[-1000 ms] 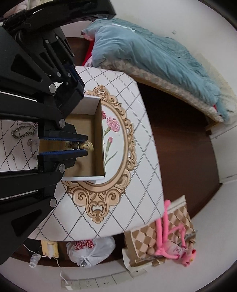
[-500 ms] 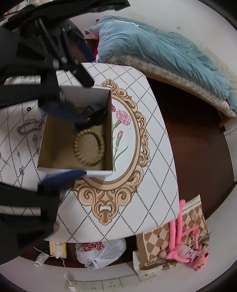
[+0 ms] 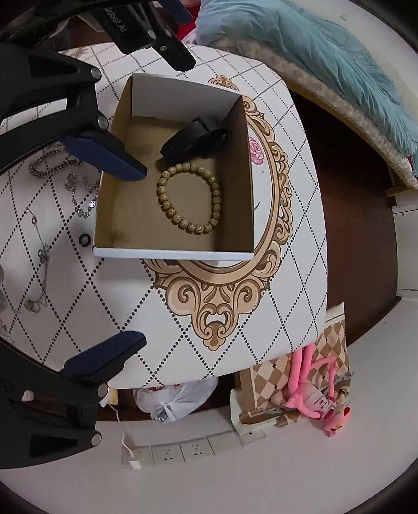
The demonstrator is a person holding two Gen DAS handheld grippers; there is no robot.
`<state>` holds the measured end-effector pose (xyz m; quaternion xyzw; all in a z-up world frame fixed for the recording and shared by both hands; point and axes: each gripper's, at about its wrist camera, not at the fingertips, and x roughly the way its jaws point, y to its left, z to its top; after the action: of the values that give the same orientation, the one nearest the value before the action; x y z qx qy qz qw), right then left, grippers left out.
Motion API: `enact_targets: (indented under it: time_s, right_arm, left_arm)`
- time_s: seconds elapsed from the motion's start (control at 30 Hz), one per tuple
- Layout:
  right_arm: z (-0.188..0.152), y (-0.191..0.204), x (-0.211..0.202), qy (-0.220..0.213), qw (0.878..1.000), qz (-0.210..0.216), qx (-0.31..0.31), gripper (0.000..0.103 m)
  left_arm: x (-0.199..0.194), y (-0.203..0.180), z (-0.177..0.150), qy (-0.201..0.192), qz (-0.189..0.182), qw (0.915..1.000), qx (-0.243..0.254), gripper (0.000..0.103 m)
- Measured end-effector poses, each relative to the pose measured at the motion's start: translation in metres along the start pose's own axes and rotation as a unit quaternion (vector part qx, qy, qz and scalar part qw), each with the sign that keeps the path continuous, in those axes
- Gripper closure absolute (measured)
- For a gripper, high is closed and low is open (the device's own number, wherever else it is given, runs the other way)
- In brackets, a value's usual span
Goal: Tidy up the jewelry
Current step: 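Carry both items into the white box and open both grippers, then withdraw both tools from the box toward the remaining jewelry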
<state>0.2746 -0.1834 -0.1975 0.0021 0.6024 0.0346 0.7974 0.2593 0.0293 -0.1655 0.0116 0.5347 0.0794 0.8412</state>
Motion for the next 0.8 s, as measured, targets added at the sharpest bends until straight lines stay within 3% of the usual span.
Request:
enact_targets:
  time_s: [0.37, 0.8]
  right_arm:
    - [-0.011, 0.005, -0.028, -0.028, 1.000, 0.001, 0.005, 0.007]
    - [-0.047, 0.010, -0.121, -0.109, 0.994, -0.009, 0.004, 0.007]
  left_arm:
    - [-0.032, 0.004, -0.008, -0.026, -0.006, 0.9996, -0.008, 0.002]
    - [-0.112, 0.016, -0.037, -0.076, -0.026, 0.9967, -0.014, 0.002]
